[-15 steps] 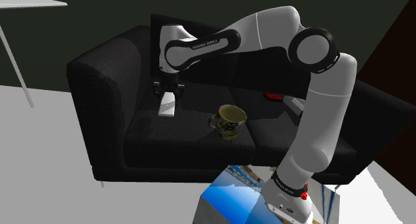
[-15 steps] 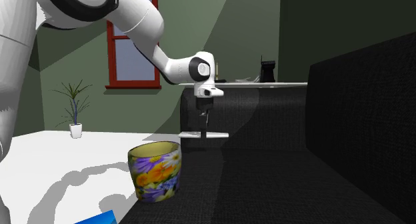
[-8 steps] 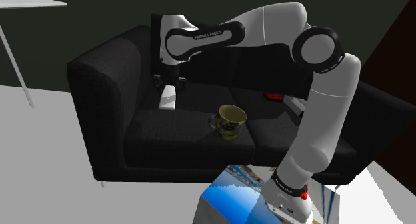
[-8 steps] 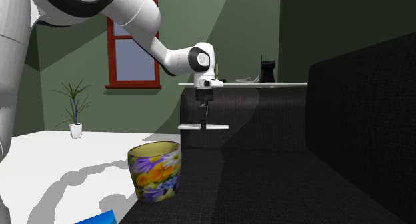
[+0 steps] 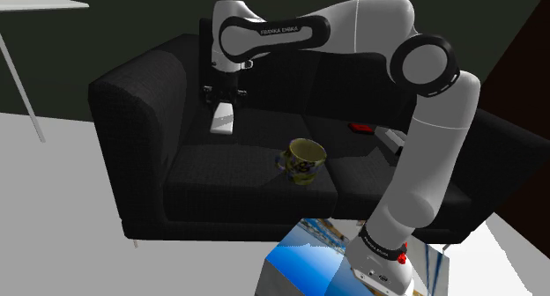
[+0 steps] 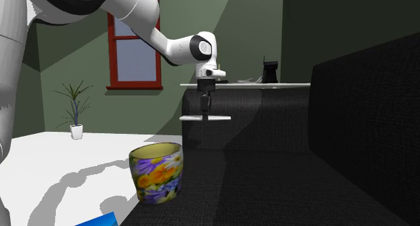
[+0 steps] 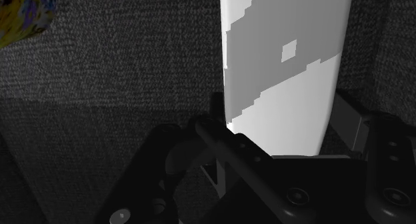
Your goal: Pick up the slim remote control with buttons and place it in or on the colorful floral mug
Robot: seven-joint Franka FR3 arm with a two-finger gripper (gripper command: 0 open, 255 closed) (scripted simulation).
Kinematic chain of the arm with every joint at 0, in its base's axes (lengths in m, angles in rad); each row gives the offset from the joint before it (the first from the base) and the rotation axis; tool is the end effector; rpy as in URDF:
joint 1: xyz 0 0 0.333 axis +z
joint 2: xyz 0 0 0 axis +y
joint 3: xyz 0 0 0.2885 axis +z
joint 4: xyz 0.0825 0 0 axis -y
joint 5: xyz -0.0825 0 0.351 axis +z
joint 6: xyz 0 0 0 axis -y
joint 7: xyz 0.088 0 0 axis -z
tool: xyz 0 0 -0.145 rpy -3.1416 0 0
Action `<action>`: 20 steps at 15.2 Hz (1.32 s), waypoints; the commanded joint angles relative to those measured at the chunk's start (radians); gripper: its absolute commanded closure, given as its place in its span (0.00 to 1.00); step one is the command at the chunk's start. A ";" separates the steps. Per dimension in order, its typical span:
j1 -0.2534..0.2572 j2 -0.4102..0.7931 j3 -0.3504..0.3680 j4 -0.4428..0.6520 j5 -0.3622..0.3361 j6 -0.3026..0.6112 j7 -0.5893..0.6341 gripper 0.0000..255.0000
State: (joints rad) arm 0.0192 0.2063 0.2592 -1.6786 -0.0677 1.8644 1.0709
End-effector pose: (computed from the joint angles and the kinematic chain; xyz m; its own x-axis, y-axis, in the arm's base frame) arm 0.5654 0.1454 0.4254 0.7128 -0.7014 0.0041 -0.7013 -0.7126 0.0175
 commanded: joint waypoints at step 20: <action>-0.060 -0.460 -0.059 -0.404 0.105 -0.043 -0.151 1.00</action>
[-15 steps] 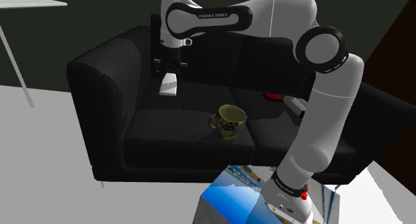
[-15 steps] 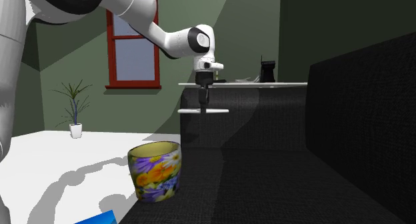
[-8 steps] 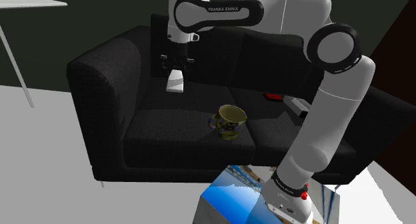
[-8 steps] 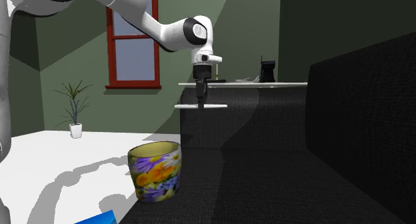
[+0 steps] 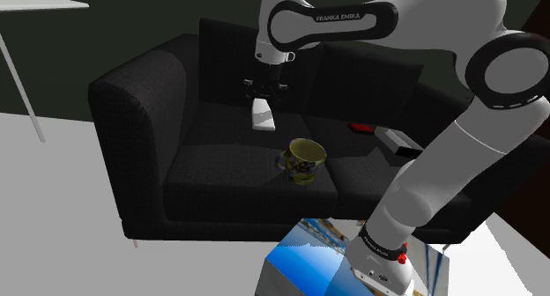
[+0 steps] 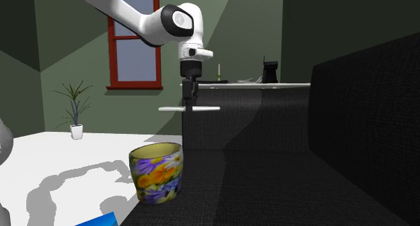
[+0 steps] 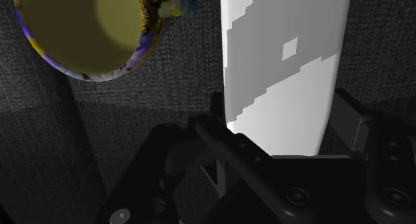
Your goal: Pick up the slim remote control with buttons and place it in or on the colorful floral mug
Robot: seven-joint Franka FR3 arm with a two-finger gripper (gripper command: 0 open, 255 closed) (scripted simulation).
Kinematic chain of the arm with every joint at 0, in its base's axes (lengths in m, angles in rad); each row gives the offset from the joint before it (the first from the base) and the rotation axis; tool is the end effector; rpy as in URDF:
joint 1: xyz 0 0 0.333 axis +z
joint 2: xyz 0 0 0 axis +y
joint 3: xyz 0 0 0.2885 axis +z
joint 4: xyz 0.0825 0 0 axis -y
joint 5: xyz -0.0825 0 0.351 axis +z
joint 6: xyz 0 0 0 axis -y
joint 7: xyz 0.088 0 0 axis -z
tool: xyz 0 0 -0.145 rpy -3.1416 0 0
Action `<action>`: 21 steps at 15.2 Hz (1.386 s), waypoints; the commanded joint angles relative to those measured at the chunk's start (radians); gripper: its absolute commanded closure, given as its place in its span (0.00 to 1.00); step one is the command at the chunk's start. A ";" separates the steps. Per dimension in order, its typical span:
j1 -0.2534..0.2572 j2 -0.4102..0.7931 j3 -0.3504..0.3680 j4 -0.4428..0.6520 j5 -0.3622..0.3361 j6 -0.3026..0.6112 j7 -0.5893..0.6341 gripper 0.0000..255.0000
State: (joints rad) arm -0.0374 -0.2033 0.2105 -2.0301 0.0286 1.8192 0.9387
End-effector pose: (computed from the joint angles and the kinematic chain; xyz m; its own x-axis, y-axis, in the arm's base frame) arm 0.4623 0.0884 0.4752 0.7129 -0.7013 0.0048 -0.7012 -0.7127 0.0181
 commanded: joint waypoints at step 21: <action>-0.021 -0.460 -0.114 -0.529 0.018 0.069 -0.158 1.00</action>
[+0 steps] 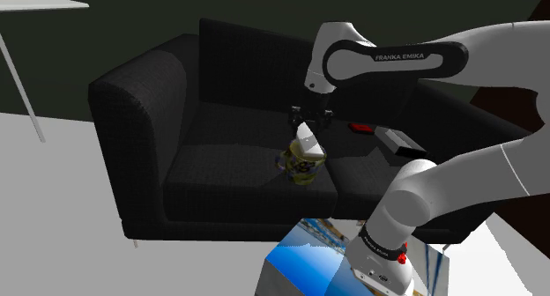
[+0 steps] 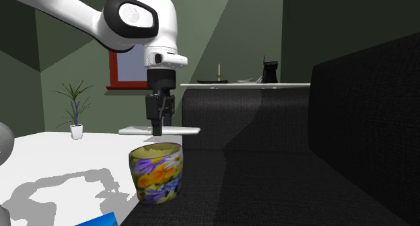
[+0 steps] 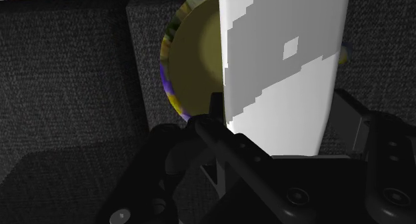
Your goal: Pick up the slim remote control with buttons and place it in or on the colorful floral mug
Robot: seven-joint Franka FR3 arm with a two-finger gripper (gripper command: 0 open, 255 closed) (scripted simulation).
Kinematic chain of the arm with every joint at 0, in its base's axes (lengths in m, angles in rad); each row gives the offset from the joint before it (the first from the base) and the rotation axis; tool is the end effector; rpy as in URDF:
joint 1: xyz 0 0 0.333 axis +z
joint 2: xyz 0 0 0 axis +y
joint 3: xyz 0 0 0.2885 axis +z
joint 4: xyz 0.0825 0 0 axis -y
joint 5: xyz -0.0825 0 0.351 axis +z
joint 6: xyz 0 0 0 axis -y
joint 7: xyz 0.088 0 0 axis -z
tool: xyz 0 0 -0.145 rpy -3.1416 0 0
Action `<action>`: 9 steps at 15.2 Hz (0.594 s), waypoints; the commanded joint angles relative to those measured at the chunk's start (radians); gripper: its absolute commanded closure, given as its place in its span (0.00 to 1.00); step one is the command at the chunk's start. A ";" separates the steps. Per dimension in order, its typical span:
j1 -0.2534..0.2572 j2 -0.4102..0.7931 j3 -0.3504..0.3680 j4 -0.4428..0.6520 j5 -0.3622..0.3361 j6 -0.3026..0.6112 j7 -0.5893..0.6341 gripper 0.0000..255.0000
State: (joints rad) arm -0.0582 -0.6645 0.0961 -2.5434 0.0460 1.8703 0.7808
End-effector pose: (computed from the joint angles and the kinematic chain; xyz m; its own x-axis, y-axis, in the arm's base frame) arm 0.3333 0.0172 0.4363 0.7128 -0.7014 0.0035 -0.7013 -0.7126 0.0182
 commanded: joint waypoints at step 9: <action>0.001 0.012 0.003 -0.059 0.002 0.072 0.000 1.00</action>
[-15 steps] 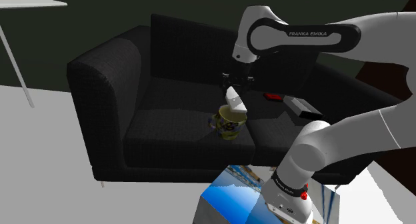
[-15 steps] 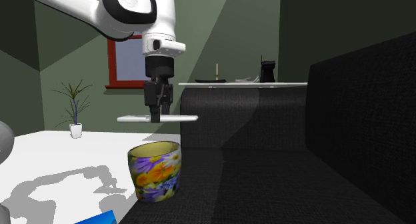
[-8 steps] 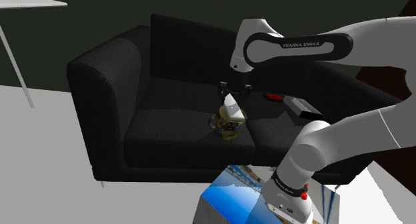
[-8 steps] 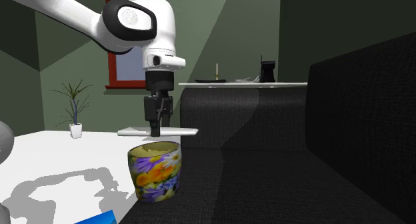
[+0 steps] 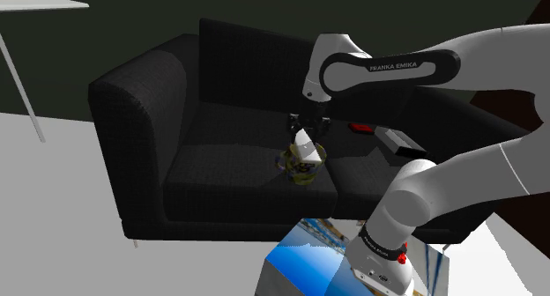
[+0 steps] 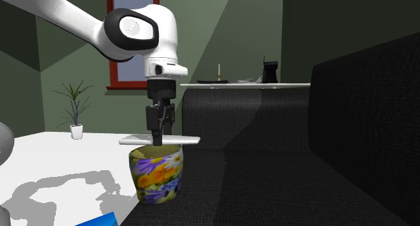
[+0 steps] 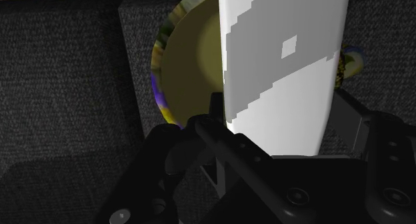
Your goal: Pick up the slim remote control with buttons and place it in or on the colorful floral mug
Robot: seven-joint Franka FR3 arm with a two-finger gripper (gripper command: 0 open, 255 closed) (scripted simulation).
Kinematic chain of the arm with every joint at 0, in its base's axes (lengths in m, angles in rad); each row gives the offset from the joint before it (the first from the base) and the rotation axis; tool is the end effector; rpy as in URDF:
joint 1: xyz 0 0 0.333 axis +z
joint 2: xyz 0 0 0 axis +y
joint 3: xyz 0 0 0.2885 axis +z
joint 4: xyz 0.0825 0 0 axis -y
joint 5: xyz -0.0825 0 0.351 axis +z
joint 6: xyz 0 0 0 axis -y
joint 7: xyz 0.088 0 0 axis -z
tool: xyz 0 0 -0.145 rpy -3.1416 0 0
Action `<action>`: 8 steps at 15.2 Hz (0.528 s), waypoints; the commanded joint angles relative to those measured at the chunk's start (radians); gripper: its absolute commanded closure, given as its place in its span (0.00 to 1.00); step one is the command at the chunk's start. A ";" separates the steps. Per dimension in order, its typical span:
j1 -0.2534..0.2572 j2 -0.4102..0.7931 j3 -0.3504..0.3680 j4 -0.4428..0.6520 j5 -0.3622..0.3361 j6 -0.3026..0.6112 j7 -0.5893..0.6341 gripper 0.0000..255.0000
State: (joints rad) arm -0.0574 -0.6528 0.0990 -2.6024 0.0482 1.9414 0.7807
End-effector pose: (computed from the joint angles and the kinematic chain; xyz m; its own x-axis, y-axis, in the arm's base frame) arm 0.3337 0.0169 0.4123 0.7128 -0.7014 0.0038 -0.7013 -0.7126 0.0179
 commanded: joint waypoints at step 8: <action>0.000 0.000 0.000 0.000 0.000 0.001 0.000 0.00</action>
State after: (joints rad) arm -0.0574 -0.6529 0.0991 -2.6027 0.0482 1.9420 0.7807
